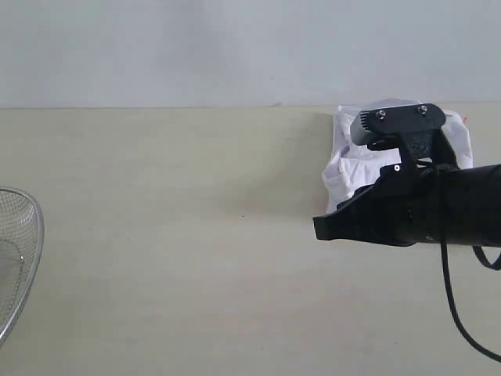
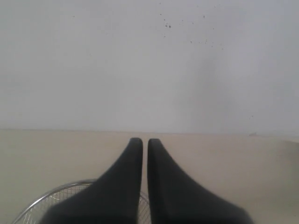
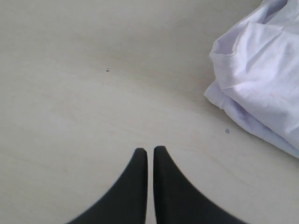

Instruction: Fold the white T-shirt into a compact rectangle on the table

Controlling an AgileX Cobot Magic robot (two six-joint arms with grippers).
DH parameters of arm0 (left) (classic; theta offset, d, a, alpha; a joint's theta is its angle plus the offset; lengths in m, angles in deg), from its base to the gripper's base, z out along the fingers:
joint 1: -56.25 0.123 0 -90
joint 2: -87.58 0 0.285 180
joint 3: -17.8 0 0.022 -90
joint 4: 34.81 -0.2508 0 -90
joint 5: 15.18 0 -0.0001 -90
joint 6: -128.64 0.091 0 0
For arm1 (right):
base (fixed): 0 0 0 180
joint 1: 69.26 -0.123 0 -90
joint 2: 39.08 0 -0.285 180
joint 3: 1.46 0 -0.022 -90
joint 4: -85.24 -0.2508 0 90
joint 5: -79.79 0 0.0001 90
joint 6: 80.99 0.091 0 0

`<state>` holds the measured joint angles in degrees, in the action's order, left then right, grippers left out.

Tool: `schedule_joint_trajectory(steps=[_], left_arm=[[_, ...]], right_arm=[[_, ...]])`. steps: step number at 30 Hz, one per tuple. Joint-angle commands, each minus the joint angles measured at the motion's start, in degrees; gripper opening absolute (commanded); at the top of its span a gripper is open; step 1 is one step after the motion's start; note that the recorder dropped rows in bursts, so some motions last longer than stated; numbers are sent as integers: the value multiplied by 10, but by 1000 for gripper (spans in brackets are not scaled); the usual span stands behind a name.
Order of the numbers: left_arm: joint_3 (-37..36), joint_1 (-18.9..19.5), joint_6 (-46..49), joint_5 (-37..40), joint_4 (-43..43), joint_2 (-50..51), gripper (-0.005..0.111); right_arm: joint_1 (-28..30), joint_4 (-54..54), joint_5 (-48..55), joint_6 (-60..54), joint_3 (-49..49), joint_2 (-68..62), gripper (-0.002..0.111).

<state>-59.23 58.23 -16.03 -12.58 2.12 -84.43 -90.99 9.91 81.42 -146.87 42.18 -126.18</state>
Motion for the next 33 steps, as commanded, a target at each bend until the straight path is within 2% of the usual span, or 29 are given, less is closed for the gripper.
schedule_joint_trajectory(steps=[1,3,4,5,11,33], left_arm=[[-2,2,-260,36,-268,-2,4],[-2,2,-359,90,-344,-2,4],[-2,2,-384,121,-355,-2,4],[-2,2,-384,140,-354,-2,4],[-2,2,-384,137,-271,-2,4],[-2,2,-384,136,-271,-2,4]], right_arm=[[-1,2,-2,-1,2,4,0],[-1,2,-2,-1,2,4,0],[-1,2,-2,-1,2,4,0],[-1,2,-2,-1,2,4,0],[-1,2,-2,-1,2,4,0],[-1,2,-2,-1,2,4,0]])
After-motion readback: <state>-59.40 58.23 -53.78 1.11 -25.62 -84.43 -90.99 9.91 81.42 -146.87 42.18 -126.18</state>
